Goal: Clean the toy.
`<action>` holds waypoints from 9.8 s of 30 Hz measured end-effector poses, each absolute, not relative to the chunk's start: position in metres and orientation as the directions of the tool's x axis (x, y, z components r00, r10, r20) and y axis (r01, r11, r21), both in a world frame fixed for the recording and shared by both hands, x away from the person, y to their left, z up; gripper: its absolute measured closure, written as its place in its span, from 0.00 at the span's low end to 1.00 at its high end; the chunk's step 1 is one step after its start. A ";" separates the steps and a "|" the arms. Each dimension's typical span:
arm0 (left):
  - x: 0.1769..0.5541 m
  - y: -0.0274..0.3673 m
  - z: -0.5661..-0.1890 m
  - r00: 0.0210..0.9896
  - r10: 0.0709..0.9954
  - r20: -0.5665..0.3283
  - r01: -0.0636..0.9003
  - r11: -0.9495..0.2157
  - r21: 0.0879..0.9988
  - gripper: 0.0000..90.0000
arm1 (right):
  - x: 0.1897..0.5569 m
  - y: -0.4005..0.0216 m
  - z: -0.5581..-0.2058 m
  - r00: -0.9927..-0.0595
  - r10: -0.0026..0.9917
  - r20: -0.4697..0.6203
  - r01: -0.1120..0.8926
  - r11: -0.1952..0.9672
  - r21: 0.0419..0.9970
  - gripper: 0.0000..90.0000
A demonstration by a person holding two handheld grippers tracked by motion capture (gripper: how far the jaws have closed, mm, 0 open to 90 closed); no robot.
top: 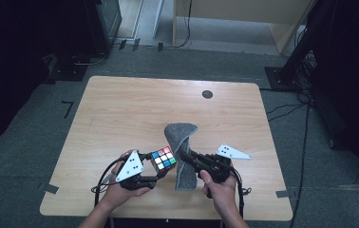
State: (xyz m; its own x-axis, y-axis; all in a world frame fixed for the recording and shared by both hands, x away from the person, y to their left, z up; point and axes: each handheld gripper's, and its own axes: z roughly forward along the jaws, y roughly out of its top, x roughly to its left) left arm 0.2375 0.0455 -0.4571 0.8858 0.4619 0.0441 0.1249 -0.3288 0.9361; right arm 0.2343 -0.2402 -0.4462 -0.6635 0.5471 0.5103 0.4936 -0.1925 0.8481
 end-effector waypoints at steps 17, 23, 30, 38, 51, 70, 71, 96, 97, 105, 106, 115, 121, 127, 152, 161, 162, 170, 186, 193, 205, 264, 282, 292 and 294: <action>0.238 0.048 -0.453 0.892 0.451 0.020 0.127 -0.294 0.947 0.38 | 0.234 -0.235 -0.449 -0.677 0.503 0.537 0.526 -0.180 0.831 0.83; 0.242 0.058 -0.449 0.884 0.466 -0.028 0.153 -0.231 0.961 0.38 | 0.243 -0.235 -0.470 -0.627 0.504 0.594 0.612 -0.153 0.776 0.83; 0.242 0.052 -0.453 0.890 0.455 -0.039 0.170 -0.250 0.953 0.38 | 0.236 -0.236 -0.451 -0.683 0.444 0.580 0.551 -0.209 0.808 0.83; 0.252 0.062 -0.449 0.855 0.506 -0.117 0.235 -0.175 0.956 0.38 | 0.250 -0.241 -0.480 -0.586 0.579 0.566 0.607 -0.149 0.780 0.76; 0.264 0.062 -0.445 0.753 0.622 -0.217 0.351 -0.099 0.931 0.38 | 0.227 -0.205 -0.470 -0.709 0.689 0.151 0.244 0.039 0.969 0.27; 0.250 0.031 -0.440 0.766 0.593 -0.247 0.375 -0.100 0.922 0.38 | 0.220 -0.171 -0.478 -0.662 0.744 0.089 0.149 0.015 0.989 0.30; 0.250 0.030 -0.440 0.767 0.590 -0.251 0.377 -0.099 0.921 0.38 | 0.219 -0.171 -0.478 -0.661 0.746 0.083 0.142 0.016 0.990 0.32; 0.270 0.061 -0.450 0.714 0.676 -0.185 0.380 -0.151 0.913 0.11 | 0.234 -0.217 -0.467 -0.622 0.779 0.081 0.267 0.113 0.957 0.39; 0.271 0.060 -0.452 0.720 0.671 -0.178 0.377 -0.163 0.912 0.11 | 0.235 -0.220 -0.465 -0.624 0.775 0.100 0.282 0.104 0.954 0.39; 0.275 0.049 -0.459 0.688 0.718 -0.103 0.401 -0.258 0.879 0.18 | 0.238 -0.234 -0.455 -0.620 0.767 0.165 0.341 0.074 0.937 0.39; 0.276 0.047 -0.460 0.675 0.732 -0.088 0.407 -0.270 0.873 0.20 | 0.238 -0.235 -0.454 -0.620 0.765 0.176 0.350 0.068 0.934 0.39; 0.276 0.037 -0.468 0.726 0.687 0.032 0.302 -0.360 0.883 0.28 | 0.238 -0.234 -0.447 -0.639 0.733 0.234 0.397 0.054 0.916 0.39; 0.267 0.035 -0.470 0.816 0.576 0.043 0.250 -0.419 0.873 0.13 | 0.237 -0.233 -0.445 -0.655 0.704 0.276 0.422 0.037 0.906 0.39; 0.259 0.035 -0.467 0.851 0.515 0.101 0.135 -0.400 0.906 0.11 | 0.237 -0.228 -0.443 -0.682 0.646 0.342 0.469 0.028 0.883 0.39; 0.239 0.018 -0.480 0.774 0.449 0.445 -0.204 -0.488 0.848 0.33 | 0.238 -0.206 -0.450 -0.667 0.604 0.437 0.606 0.098 0.789 0.39; 0.245 0.027 -0.479 0.807 0.477 0.348 -0.101 -0.469 0.877 0.37 | 0.236 -0.208 -0.448 -0.670 0.602 0.434 0.580 0.059 0.813 0.34; 0.247 0.029 -0.478 0.810 0.484 0.330 -0.076 -0.471 0.879 0.37 | 0.236 -0.210 -0.446 -0.670 0.599 0.439 0.574 0.042 0.818 0.33; 0.263 0.054 -0.476 0.813 0.563 0.149 0.092 -0.377 0.922 0.37 | 0.237 -0.235 -0.443 -0.594 0.754 0.280 0.414 -0.012 0.910 0.33; 0.273 0.073 -0.472 0.767 0.642 0.010 0.229 -0.288 0.930 0.37 | 0.258 -0.235 -0.501 -0.500 0.854 0.141 0.586 0.214 0.781 0.80; 0.273 0.076 -0.470 0.769 0.639 -0.001 0.234 -0.279 0.931 0.37 | 0.250 -0.218 -0.506 -0.544 0.816 0.196 0.591 0.206 0.780 0.77; 0.279 0.085 -0.469 0.763 0.645 -0.049 0.285 -0.267 0.921 0.37 | 0.255 -0.215 -0.491 -0.689 0.722 0.064 0.379 0.283 0.881 0.55; 0.276 0.086 -0.472 0.827 0.555 -0.090 0.268 -0.248 0.931 0.36 | 0.254 -0.202 -0.489 -0.723 0.690 0.045 0.435 0.403 0.805 0.86; 0.249 0.048 -0.469 0.903 0.427 0.037 0.120 -0.334 0.935 0.38 | 0.233 -0.202 -0.429 -0.767 0.618 0.171 0.328 0.148 0.933 0.85; 0.251 0.051 -0.472 0.893 0.449 0.045 0.125 -0.340 0.932 0.38 | 0.243 -0.214 -0.440 -0.723 0.662 0.199 0.383 0.145 0.912 0.85; 0.253 0.056 -0.469 0.891 0.453 0.015 0.139 -0.304 0.942 0.38 | 0.245 -0.217 -0.441 -0.709 0.676 0.201 0.397 0.147 0.906 0.85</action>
